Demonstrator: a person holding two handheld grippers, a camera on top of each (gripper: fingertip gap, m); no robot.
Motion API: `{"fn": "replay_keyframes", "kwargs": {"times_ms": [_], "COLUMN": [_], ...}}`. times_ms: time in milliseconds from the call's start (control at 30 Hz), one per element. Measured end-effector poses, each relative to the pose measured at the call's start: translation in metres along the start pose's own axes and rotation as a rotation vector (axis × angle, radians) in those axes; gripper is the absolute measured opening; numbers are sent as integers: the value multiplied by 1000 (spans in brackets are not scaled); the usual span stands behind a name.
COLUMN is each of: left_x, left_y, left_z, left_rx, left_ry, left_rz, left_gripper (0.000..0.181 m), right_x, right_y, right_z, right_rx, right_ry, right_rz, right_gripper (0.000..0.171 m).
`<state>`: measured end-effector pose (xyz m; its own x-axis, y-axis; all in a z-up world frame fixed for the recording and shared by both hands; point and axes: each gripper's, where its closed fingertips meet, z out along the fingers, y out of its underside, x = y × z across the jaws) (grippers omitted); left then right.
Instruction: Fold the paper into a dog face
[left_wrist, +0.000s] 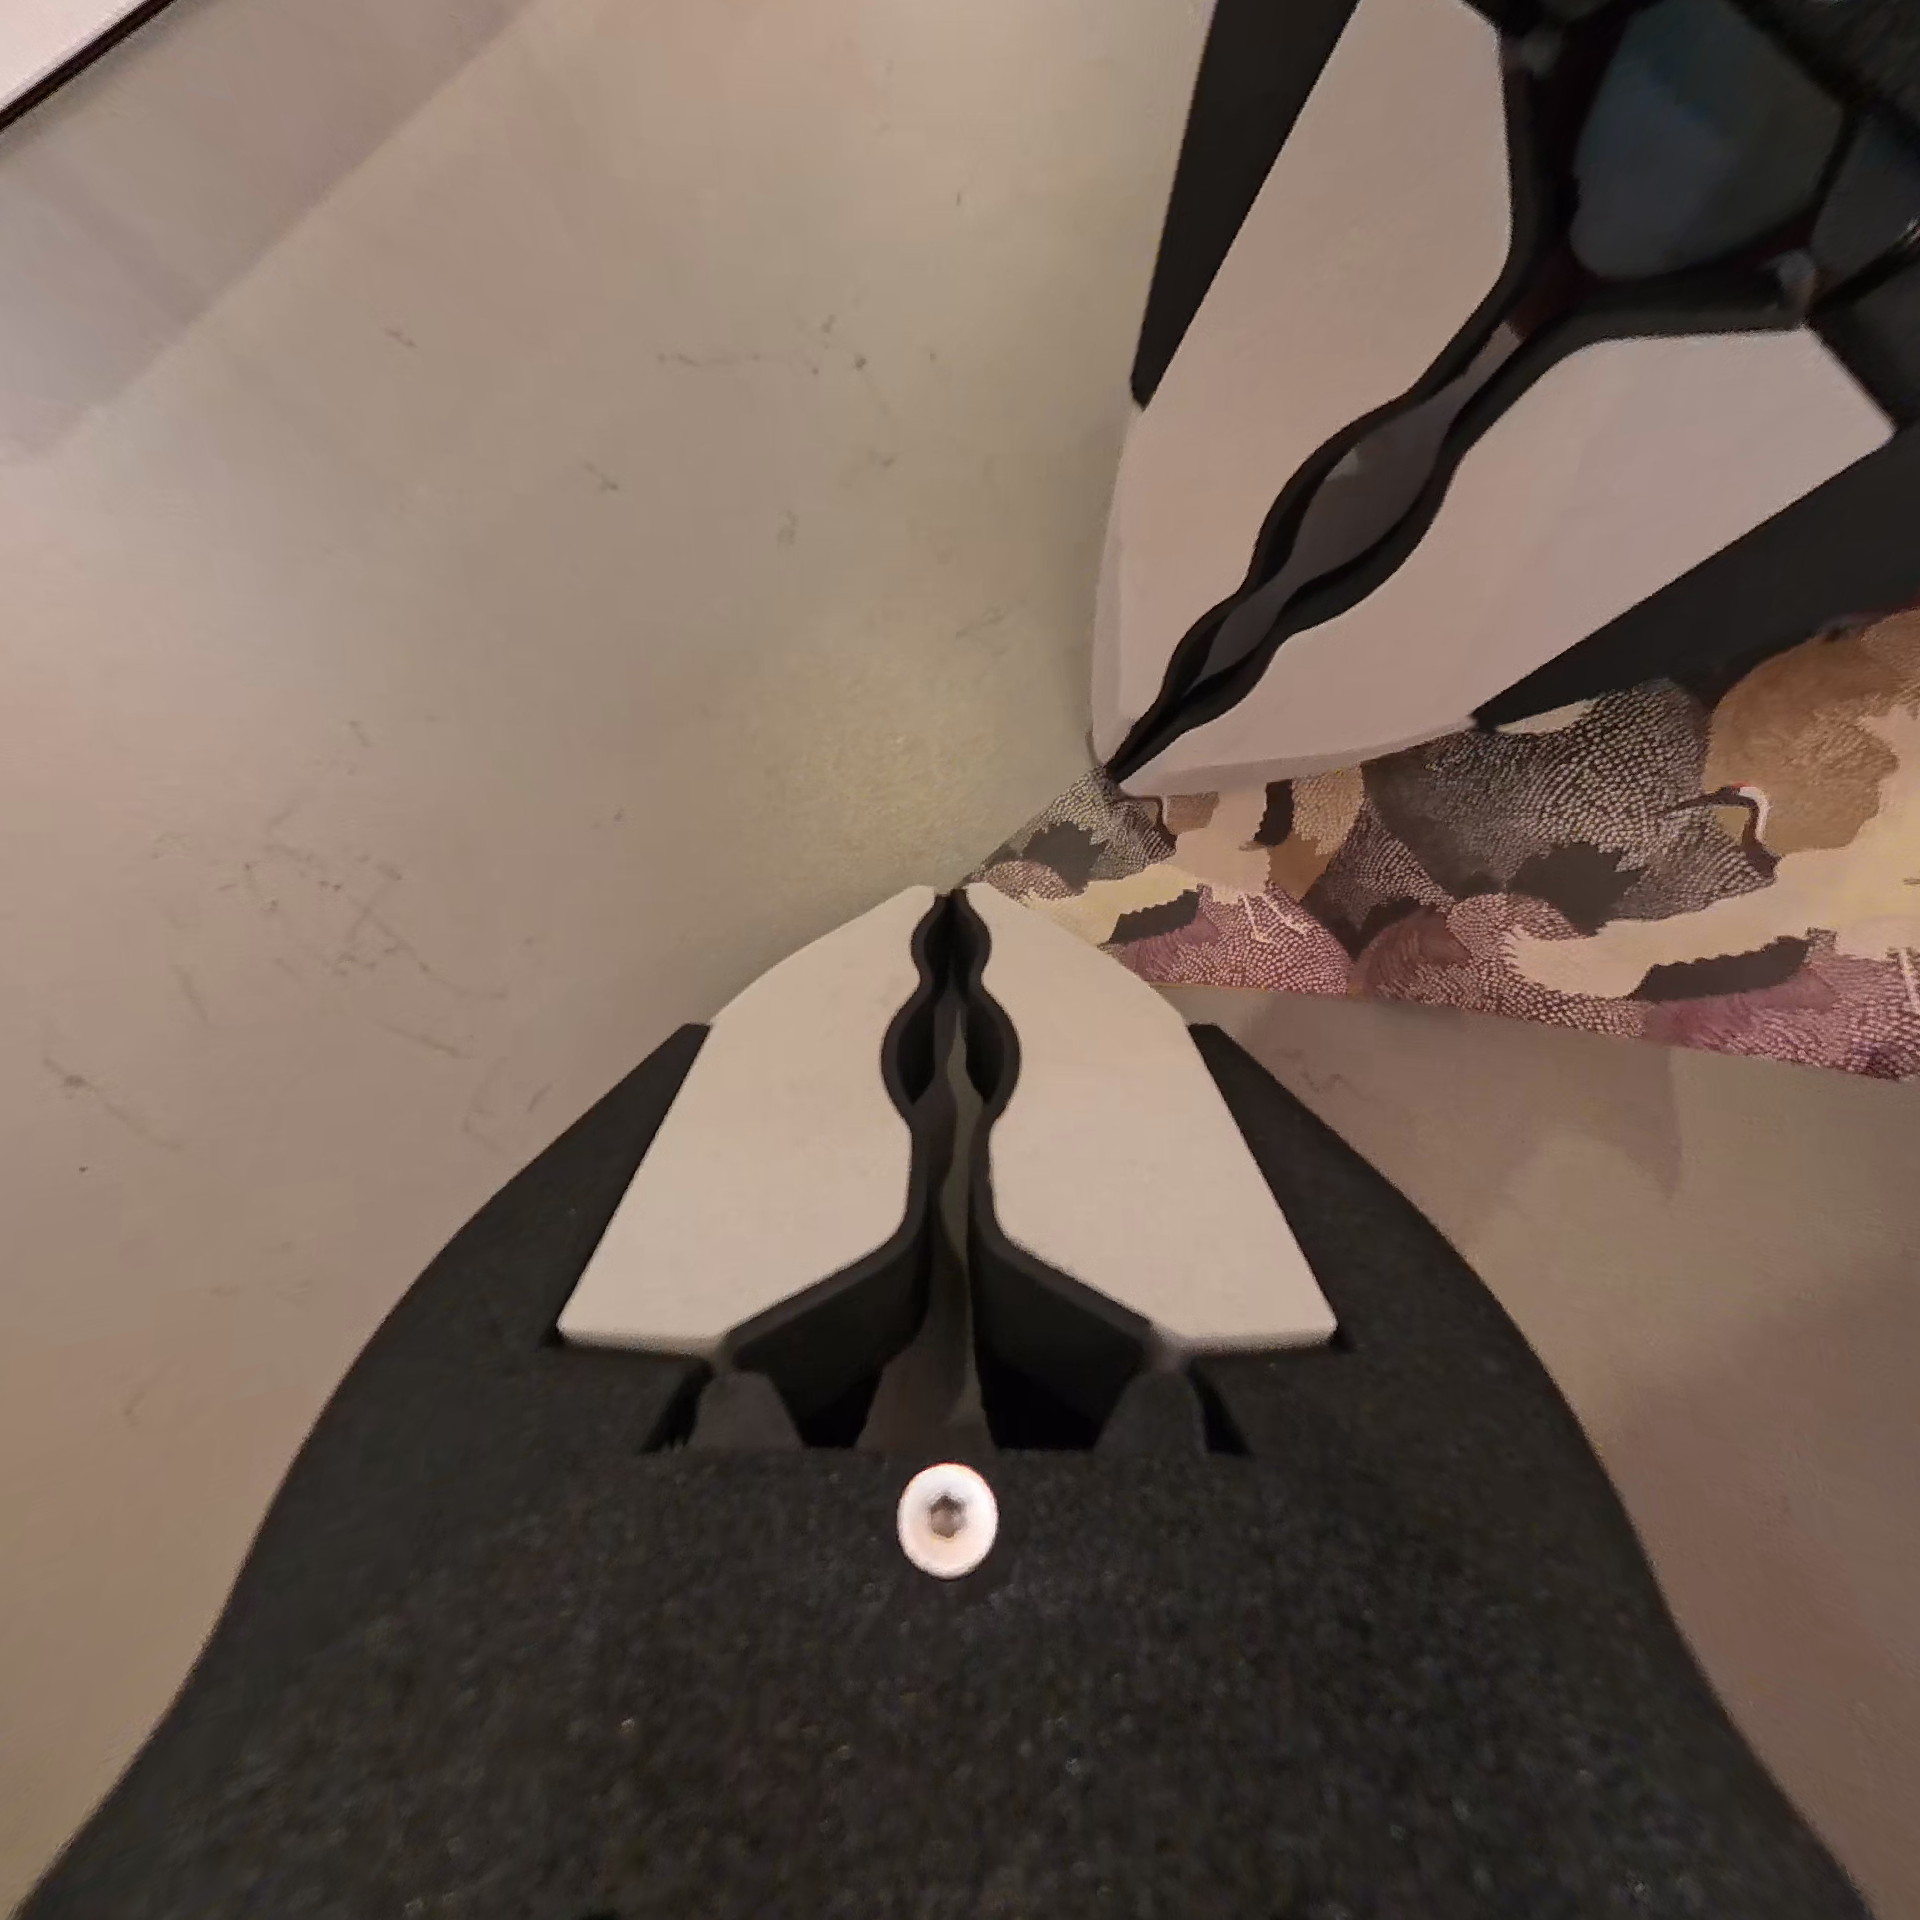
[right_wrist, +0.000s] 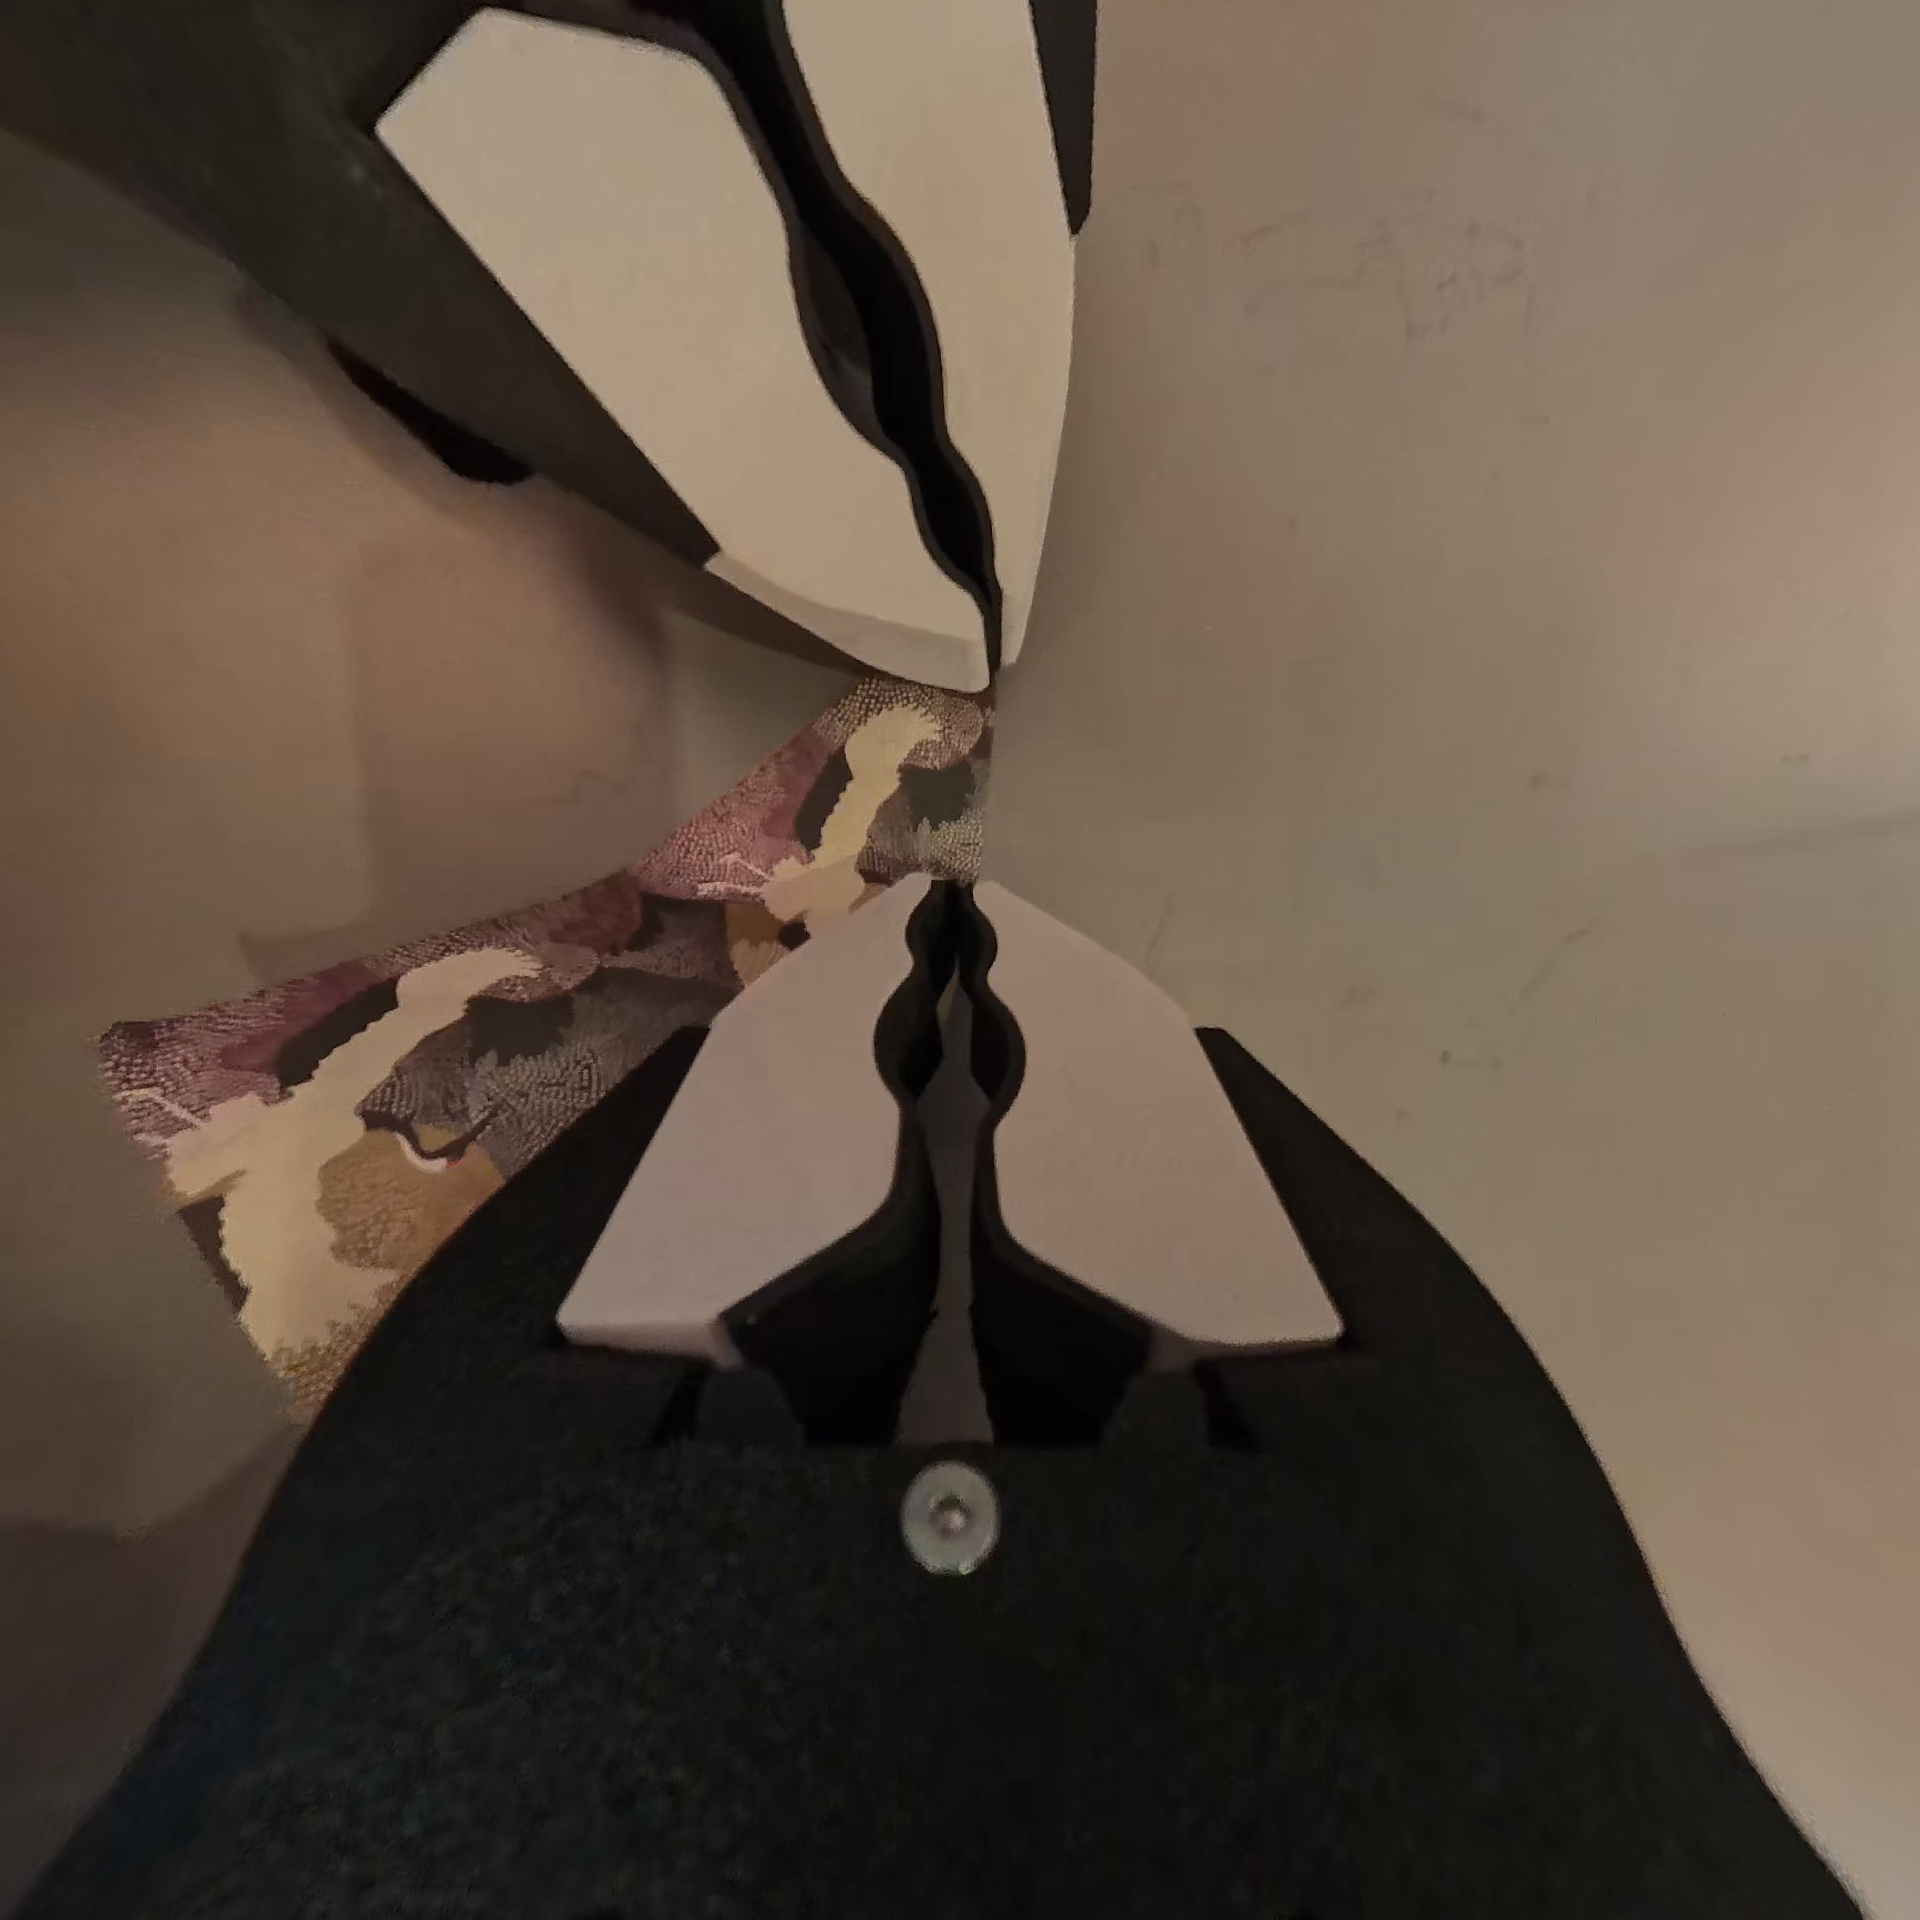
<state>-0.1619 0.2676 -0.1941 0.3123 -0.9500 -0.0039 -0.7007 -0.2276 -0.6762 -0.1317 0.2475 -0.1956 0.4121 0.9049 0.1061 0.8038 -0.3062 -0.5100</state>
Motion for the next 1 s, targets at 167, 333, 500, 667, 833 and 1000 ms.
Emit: {"fn": "replay_keyframes", "kwargs": {"times_ms": [167,333,500,667,833,1000], "left_x": [0,0,0,0,0,0], "left_y": [0,0,0,0,0,0], "left_z": [0,0,0,0,0,0], "left_rx": [0,0,0,0,0,-1], "left_ry": [9,12,13,12,9,7], "left_rz": [-1,-2,-4,-3,-1,0], "left_gripper": [0,0,0,0,0,0], "right_x": [0,-1,-2,-3,-4,-5], "right_y": [7,15,20,27,35,41], "right_z": [-4,-9,-12,-16,-21,-25], "right_rx": [-11,-19,-29,-40,-44,-46], "right_ry": [2,5,16,28,40,50], "right_rz": [14,38,46,56,78,100], "right_gripper": [0,0,0,0,0,0]}}
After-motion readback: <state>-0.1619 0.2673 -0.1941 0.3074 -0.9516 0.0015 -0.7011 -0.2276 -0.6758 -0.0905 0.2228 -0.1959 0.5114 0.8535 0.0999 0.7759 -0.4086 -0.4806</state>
